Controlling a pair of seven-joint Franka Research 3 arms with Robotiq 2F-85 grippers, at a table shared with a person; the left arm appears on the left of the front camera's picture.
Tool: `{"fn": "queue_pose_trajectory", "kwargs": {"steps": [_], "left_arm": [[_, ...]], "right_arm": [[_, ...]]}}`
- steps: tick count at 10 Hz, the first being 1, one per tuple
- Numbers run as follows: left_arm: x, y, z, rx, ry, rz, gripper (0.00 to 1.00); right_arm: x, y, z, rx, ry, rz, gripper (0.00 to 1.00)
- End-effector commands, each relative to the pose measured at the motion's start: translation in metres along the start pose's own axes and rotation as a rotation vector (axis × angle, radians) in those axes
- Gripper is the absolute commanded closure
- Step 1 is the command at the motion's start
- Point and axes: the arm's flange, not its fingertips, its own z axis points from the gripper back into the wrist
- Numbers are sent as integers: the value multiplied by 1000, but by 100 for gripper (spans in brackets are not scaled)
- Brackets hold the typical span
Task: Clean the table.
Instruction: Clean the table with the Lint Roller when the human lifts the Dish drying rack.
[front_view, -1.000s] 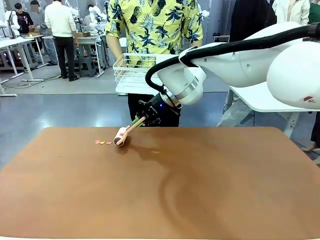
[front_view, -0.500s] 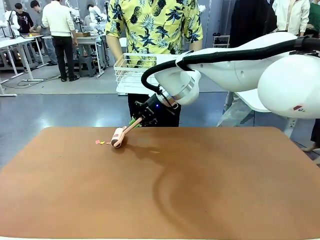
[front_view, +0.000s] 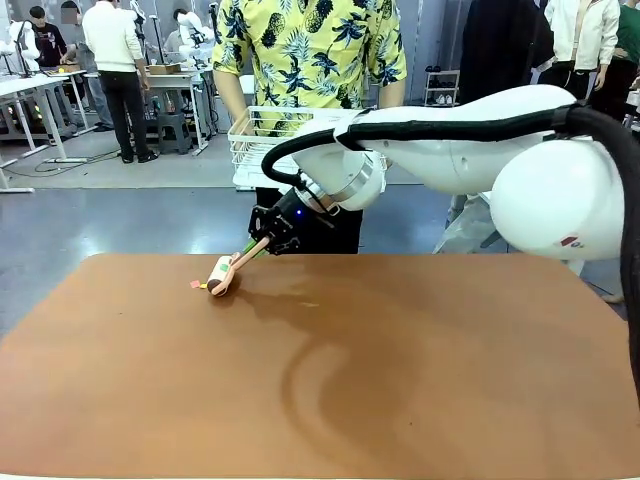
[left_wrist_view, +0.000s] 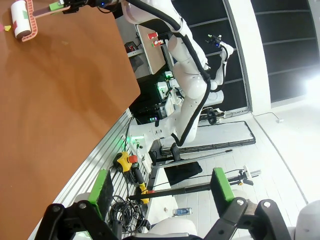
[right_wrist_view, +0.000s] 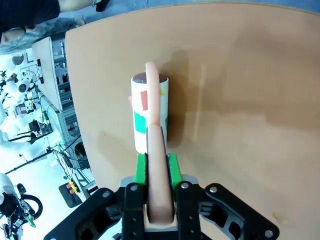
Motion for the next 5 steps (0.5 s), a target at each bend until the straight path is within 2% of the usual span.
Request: {"fn": "queue_pose_trajectory", "kwargs": {"steps": [1, 5], "left_arm": [[-1, -1, 2, -1, -6, -5, 0], [-1, -1, 2, -1, -6, -5, 0]], "right_arm": [[-3, -2, -51, -146, 128, 21, 79], [-9, 16, -91, -118, 151, 66, 79]]}}
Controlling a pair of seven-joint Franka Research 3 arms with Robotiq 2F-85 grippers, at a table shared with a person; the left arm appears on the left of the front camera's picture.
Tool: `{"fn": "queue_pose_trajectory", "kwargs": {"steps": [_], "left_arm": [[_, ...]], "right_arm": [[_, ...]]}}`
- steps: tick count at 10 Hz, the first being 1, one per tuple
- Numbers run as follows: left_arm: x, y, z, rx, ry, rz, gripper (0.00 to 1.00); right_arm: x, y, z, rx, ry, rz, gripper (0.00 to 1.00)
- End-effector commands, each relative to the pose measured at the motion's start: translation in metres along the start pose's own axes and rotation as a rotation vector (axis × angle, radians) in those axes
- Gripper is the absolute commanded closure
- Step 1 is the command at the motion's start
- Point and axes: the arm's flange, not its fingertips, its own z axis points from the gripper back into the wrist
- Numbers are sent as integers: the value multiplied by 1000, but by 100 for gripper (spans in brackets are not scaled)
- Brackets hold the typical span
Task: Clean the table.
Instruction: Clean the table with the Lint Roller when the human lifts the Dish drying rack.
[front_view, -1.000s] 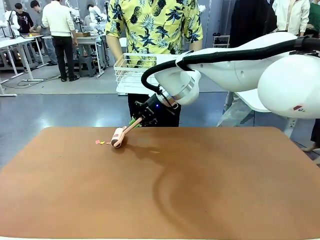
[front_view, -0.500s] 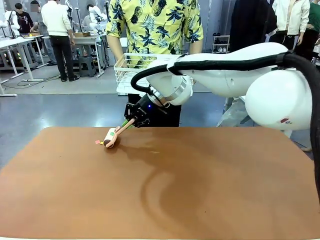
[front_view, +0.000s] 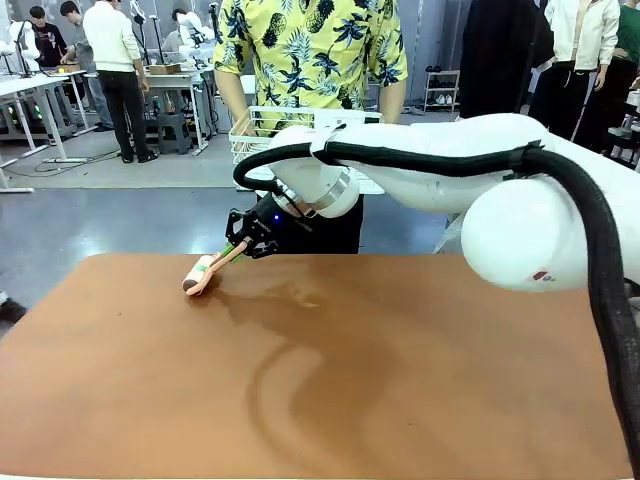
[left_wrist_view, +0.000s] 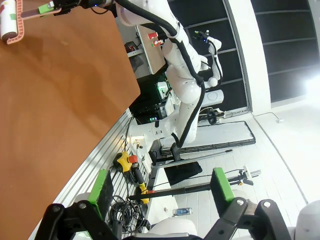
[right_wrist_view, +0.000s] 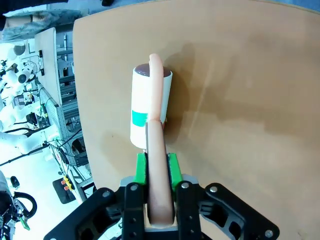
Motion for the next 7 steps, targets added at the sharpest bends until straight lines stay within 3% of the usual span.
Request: {"fn": "queue_pose_trajectory", "kwargs": {"steps": [1, 7], "left_arm": [[-1, -1, 2, -1, -6, -5, 0], [-1, -1, 2, -1, -6, -5, 0]], "right_arm": [[-1, -7, -60, -94, 158, 5, 79], [5, 16, -63, 14, 137, 42, 79]]}}
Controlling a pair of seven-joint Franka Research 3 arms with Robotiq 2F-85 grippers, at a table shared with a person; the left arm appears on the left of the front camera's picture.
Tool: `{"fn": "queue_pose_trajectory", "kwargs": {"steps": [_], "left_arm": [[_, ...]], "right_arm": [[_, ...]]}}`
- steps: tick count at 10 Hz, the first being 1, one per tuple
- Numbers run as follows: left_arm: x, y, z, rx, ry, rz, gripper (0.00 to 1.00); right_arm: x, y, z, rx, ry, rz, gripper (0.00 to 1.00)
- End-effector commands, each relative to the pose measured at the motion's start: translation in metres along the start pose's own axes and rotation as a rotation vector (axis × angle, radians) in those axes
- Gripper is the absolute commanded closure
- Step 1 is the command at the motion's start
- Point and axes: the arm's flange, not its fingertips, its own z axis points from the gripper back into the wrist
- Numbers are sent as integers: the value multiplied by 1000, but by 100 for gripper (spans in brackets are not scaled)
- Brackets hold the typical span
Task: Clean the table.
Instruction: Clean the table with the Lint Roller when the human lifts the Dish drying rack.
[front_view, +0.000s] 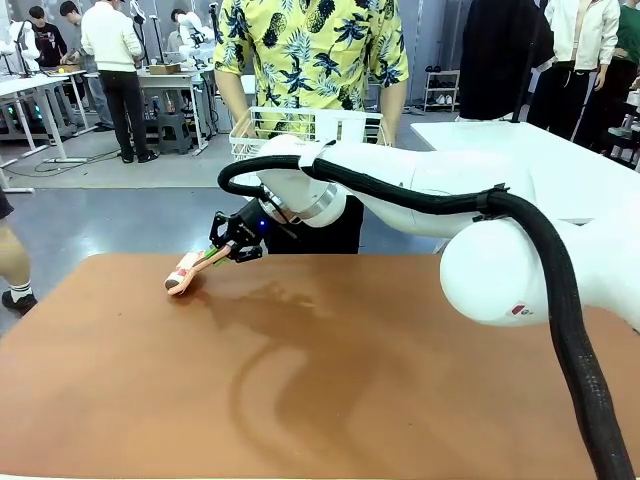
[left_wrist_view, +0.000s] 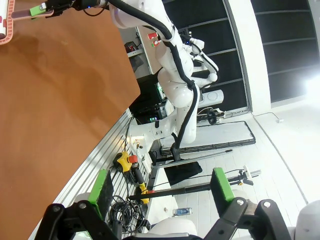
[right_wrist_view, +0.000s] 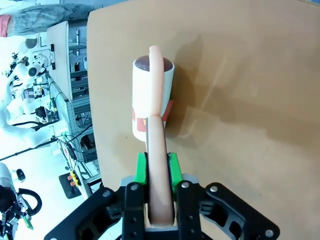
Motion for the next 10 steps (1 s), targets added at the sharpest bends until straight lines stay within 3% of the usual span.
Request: {"fn": "queue_pose_trajectory", "kwargs": {"steps": [1, 3, 6, 10], "left_arm": [[-1, -1, 2, -1, -6, -5, 0], [-1, -1, 2, -1, -6, -5, 0], [-1, -1, 2, -1, -6, -5, 0], [-1, -1, 2, -1, -6, -5, 0]], "right_arm": [[7, 12, -28, -16, 115, 38, 79], [1, 35, 5, 46, 77, 88, 79], [-24, 60, 64, 82, 121, 127, 79], [-56, 62, 131, -57, 180, 28, 79]]}}
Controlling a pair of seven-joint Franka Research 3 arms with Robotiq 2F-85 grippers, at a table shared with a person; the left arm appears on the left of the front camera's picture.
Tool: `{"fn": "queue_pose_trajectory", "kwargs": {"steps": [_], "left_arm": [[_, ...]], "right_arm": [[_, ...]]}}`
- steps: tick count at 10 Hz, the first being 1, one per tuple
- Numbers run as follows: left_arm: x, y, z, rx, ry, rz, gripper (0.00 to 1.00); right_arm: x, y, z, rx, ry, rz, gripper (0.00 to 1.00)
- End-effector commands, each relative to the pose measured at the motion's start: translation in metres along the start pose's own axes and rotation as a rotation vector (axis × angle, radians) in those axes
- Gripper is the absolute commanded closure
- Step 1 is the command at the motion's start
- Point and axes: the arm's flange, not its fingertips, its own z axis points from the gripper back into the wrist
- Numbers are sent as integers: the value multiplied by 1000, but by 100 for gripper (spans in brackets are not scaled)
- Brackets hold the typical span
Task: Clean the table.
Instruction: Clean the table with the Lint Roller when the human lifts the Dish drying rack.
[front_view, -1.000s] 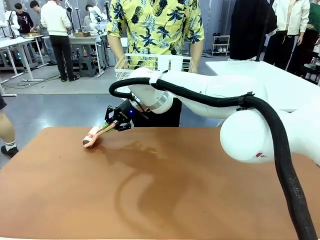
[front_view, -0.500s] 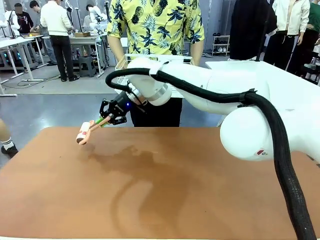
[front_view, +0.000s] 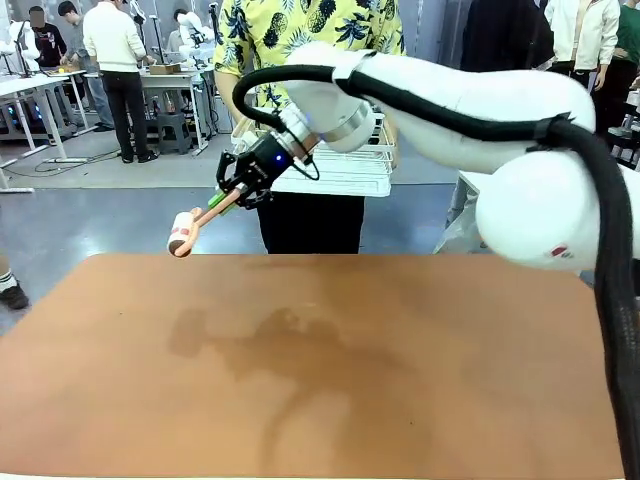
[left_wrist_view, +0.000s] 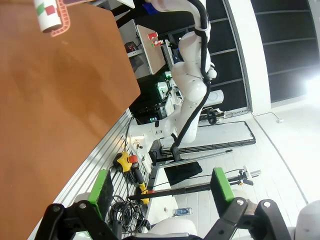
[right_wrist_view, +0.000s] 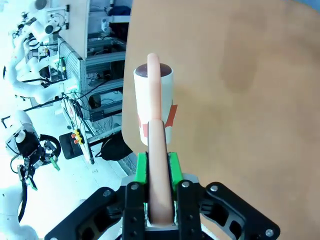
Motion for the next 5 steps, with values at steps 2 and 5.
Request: {"fn": "queue_pose_trajectory", "kwargs": {"steps": [2, 5], "left_arm": [[-1, -1, 2, -1, -6, -5, 0], [-1, -1, 2, -1, -6, -5, 0]], "right_arm": [[-77, -24, 39, -271, -43, -93, 79], [-128, -41, 106, -451, -48, -100, 79]]}}
